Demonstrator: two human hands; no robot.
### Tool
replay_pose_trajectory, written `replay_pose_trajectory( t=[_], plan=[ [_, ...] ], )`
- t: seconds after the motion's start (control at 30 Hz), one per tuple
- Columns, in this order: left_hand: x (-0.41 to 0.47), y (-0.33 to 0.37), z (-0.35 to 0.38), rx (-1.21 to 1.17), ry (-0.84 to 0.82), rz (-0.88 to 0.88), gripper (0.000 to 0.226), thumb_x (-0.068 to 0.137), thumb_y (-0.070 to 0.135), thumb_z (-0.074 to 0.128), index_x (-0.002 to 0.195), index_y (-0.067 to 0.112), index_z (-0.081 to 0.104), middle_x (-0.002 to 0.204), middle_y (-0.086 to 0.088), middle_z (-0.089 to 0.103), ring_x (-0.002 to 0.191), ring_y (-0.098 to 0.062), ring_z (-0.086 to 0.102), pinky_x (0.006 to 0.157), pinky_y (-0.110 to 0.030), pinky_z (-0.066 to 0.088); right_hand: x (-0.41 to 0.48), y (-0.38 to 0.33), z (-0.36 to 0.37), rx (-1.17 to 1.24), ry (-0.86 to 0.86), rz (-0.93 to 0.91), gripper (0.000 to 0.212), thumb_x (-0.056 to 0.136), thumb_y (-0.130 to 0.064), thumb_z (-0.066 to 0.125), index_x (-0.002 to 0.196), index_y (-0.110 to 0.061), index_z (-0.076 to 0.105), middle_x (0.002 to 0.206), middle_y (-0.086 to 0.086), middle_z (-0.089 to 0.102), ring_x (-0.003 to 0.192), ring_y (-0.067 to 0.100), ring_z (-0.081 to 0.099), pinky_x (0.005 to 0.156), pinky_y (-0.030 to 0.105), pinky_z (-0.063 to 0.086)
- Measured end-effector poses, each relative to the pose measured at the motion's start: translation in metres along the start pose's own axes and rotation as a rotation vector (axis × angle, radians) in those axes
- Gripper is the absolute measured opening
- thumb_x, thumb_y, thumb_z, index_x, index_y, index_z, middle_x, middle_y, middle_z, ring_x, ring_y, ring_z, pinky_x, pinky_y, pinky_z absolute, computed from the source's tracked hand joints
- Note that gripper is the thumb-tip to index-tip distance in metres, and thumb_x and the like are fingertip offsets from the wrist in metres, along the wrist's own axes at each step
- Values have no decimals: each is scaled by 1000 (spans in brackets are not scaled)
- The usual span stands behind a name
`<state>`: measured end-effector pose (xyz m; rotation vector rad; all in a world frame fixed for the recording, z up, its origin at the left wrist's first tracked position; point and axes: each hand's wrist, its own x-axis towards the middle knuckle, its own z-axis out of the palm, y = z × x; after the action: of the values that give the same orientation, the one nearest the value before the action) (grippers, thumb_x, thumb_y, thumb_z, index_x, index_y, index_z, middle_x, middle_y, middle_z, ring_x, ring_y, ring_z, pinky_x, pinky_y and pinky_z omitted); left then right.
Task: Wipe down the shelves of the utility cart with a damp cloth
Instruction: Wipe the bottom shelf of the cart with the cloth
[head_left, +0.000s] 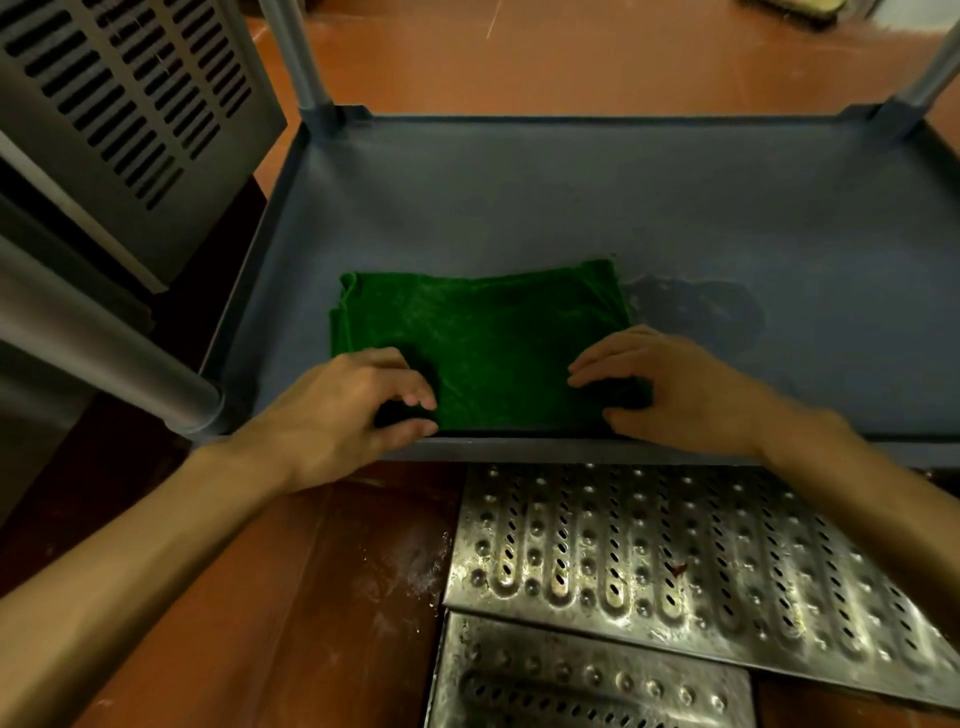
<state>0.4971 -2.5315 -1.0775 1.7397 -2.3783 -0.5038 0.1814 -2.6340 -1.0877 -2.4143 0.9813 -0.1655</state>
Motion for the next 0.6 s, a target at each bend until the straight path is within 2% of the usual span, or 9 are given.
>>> replay_pose_trajectory(
  t=[0.13,0.2,0.3,0.37,0.43,0.5,0.57,0.6],
  plan=[
    [2,2,-3,116,-48,-32,42,91,52,60,128,33,62,126,10,52,116,-11,53,91,-31,50,-5,5,5,-79,50,-72,49,77,-29,82,124,-24,67,131,-10,61,125,8,49,111,31,35],
    [4,6,0,210,-46,-29,43,92,47,61,132,31,60,129,7,52,121,-14,51,89,-32,49,-5,7,11,-145,85,-117,44,80,-31,80,121,-19,69,129,-4,64,125,14,53,109,35,40],
    [3,9,7,272,22,-6,34,94,32,61,126,24,64,125,2,56,114,-20,56,80,-36,54,-7,6,19,-161,181,-117,26,93,-26,65,116,-14,70,137,0,59,134,14,47,111,34,39],
    [1,7,11,273,72,14,30,95,29,53,121,19,64,120,-1,57,107,-22,59,76,-37,56,-7,3,20,-113,203,-32,27,98,-30,54,118,-15,64,150,-2,46,141,12,38,110,26,34],
    [1,6,12,228,97,-1,34,98,33,39,118,16,60,116,-2,56,104,-23,58,79,-39,56,-5,-1,20,-68,171,68,33,102,-34,45,126,-15,56,154,-5,40,139,12,39,104,21,33],
    [3,0,13,163,118,-47,40,98,39,28,116,16,55,115,-2,55,102,-22,56,84,-41,53,0,-4,18,-27,162,112,36,103,-35,40,130,-14,52,151,-4,44,127,15,51,95,21,37],
    [4,-5,14,76,128,-88,40,98,42,26,116,16,52,114,-1,54,103,-20,53,90,-41,49,4,-5,16,13,193,112,31,104,-35,38,122,-14,52,147,-5,49,95,6,62,81,22,39],
    [5,-7,15,25,145,-96,41,98,43,27,115,16,52,115,-2,54,104,-20,52,92,-40,47,6,-5,15,19,202,112,29,104,-35,38,120,-15,51,145,-6,51,82,0,59,77,23,37]
  ],
)
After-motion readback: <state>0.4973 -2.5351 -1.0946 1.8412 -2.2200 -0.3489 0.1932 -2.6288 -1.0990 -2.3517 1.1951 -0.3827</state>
